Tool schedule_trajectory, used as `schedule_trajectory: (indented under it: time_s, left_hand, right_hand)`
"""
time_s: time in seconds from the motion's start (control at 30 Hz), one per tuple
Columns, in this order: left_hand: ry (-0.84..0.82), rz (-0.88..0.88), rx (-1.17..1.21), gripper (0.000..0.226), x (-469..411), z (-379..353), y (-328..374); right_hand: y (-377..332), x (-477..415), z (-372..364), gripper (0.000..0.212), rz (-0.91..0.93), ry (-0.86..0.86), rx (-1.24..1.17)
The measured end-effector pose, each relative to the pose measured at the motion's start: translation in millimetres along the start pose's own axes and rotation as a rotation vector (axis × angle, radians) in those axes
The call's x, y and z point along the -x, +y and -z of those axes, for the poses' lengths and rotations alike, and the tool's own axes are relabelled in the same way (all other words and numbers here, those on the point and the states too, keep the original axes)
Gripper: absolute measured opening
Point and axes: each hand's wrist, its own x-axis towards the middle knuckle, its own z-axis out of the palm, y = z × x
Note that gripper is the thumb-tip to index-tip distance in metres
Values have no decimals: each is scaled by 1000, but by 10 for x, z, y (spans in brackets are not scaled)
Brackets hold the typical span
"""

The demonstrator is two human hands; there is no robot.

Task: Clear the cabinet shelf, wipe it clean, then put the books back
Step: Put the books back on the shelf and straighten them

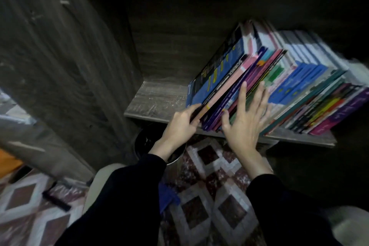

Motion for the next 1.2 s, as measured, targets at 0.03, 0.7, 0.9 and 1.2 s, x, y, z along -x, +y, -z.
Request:
schedule_trajectory:
  time_s: [0.03, 0.7, 0.9, 1.2]
  left_hand:
    - [17, 20, 16, 49, 56, 9, -85]
    - [-437, 888, -180, 41, 1035, -570, -2293]
    - [-498, 952, -250, 58, 1052, -877, -2448]
    - [-407, 941, -357, 63, 944, -893, -2356]
  right_hand:
    - [-15, 93, -66, 78, -10, -28, -22]
    - [-336, 2235, -1554, 59, -26, -912, -324]
    - [-180, 2384, -1870, 58, 35, -1297, -104]
    - [-94, 2611, -2127, 66, 208, -1184, -29]
